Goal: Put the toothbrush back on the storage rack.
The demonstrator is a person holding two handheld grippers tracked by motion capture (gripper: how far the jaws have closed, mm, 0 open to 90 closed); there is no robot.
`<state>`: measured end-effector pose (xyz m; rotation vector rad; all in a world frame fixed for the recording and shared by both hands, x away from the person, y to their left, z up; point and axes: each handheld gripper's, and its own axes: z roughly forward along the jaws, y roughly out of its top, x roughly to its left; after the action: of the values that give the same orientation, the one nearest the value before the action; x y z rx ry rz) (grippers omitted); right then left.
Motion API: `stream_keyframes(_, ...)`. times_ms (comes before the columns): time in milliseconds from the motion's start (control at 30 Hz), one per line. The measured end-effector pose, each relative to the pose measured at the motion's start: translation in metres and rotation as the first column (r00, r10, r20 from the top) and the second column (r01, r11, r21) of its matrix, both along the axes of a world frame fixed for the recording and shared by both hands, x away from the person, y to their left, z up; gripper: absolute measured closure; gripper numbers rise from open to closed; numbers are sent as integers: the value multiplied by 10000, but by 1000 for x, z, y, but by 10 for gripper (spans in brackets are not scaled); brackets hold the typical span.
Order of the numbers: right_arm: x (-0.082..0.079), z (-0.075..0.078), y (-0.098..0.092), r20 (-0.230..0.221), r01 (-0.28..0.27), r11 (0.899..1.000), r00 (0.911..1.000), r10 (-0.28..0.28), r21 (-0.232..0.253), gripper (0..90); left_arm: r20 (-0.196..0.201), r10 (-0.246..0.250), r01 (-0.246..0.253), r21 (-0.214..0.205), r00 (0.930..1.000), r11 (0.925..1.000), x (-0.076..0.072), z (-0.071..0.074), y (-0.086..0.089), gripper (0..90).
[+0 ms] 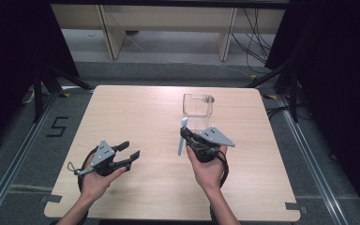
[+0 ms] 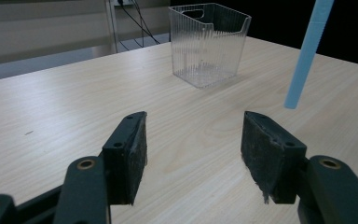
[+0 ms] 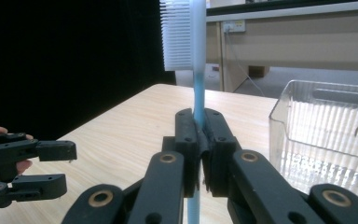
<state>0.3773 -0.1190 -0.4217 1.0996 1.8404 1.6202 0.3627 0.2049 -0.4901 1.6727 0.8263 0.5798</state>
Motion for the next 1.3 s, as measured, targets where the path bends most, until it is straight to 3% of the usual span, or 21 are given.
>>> stream_keyframes(333,2,8,-10,247,289,9996,9993,-289,-1,860,291,484,-471,-462,9984,9978,0,-15,12,379)
stream_keyframes(500,6,12,-16,345,461,9989,9983,-463,60,860,262,640,-631,-348,9976,9974,0,-19,13,368)
stream_keyframes(567,7,14,-20,491,603,9980,9970,-593,-189,860,386,693,-676,-456,9968,9967,0,-22,14,366)
stream_keyframes(600,7,15,-21,403,592,9982,9974,-591,-20,860,318,744,-732,-373,9967,9966,-1,-23,14,366)
stream_keyframes(800,10,19,-29,394,839,9964,9957,-834,-111,860,434,726,-711,-355,9964,9968,-1,-26,14,364)
stream_keyframes(833,11,19,-31,575,903,9956,9944,-887,-256,859,466,714,-699,-331,9964,9970,-1,-27,14,362)
stream_keyframes(933,13,21,-32,458,920,9957,9947,-916,-77,859,505,772,-757,-318,9957,9966,-2,-29,16,361)
stream_keyframes(1167,16,25,-38,676,1136,9934,9913,-1126,-120,859,641,912,-882,-472,9938,9950,0,-33,18,357)
stream_keyframes(1267,16,27,-40,599,1204,9927,9910,-1197,-69,859,562,939,-921,-331,9940,9952,-1,-33,19,355)
stream_keyframes(1300,17,28,-42,805,1327,9909,9882,-1304,-240,859,569,949,-931,-337,9939,9951,-1,-33,19,354)
